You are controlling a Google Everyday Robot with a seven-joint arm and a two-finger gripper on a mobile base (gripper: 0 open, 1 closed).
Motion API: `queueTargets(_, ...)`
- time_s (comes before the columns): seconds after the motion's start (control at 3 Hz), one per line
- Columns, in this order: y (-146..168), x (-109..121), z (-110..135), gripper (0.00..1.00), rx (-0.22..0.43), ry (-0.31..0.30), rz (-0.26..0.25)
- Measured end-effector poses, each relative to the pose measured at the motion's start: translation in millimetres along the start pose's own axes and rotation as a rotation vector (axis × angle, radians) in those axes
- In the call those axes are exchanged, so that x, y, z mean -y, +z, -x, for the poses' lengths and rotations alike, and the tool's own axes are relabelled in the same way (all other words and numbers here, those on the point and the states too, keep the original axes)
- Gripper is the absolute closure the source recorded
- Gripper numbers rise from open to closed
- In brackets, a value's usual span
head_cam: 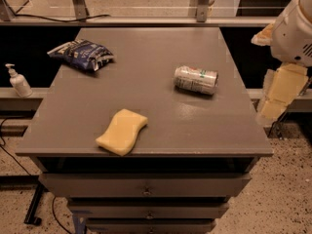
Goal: Place 7up can upright
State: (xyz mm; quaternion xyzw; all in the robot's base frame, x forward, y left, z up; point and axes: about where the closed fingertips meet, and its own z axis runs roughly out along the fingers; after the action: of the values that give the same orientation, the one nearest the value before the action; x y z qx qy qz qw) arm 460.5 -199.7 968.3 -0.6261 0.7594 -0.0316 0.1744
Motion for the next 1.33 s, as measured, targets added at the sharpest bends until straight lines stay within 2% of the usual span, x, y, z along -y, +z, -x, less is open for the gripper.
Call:
queueTargets(0.33, 25.3, 24.4, 26.8, 0.0, 0.013, -0.024, -0.013)
queueTargets(0.67, 53.8, 51.2, 51.3, 0.0, 0.001, -0.001, -0.026)
queueTargets(1.33, 105.4, 98.7, 79.3, 0.0, -0.032, 0.108, -0.043)
